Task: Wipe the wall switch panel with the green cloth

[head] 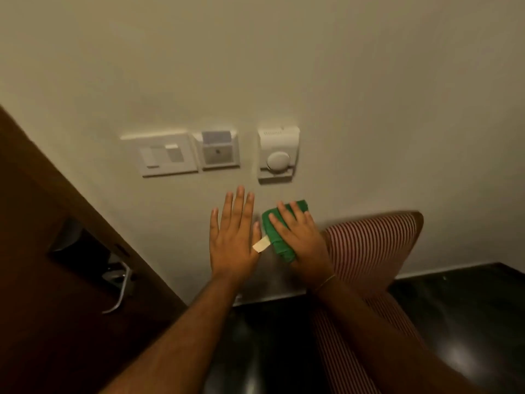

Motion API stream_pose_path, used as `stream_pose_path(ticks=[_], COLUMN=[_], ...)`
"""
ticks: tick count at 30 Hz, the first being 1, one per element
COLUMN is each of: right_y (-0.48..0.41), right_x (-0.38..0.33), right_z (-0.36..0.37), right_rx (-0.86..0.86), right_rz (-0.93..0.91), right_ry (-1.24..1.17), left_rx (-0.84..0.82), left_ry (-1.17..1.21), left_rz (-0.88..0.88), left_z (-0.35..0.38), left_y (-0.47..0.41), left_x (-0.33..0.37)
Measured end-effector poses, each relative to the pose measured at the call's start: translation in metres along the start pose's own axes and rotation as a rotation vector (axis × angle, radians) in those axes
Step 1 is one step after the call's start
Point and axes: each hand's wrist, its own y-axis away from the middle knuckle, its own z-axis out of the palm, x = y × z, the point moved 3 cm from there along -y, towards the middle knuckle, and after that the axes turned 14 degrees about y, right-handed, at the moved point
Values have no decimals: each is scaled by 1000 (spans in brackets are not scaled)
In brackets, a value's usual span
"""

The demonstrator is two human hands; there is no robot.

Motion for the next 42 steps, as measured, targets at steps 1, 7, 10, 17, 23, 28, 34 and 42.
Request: stream_pose_path(ticks=[1,7,10,17,23,28,34,42], right_y=[25,158,209,299,328,346,371,339], right_x=[6,50,77,140,171,175,160,141], right_z=[17,97,131,224,294,328,329,295], right_rx=[-66,-390,-565,-867,-979,-1055,-1096,-1057], right_rz=[23,178,259,427,515,495,471,385], right_ry=[-28,-106,-134,-117,-67,-23,16,46], left_rx=[-84,-462,-575,-752,-825,-877,-907,-842], left_ry=[5,2,-10,19,38,9,-9,-82], left_rz=[-35,-223,-255,-319,-270,-247,-226,-205], left_z=[22,127,166,262,323,360,373,330], left_y=[18,117,154,216,238,244,245,237], left_x=[-2,-21,-30,-34,-14,-3,-8,-21])
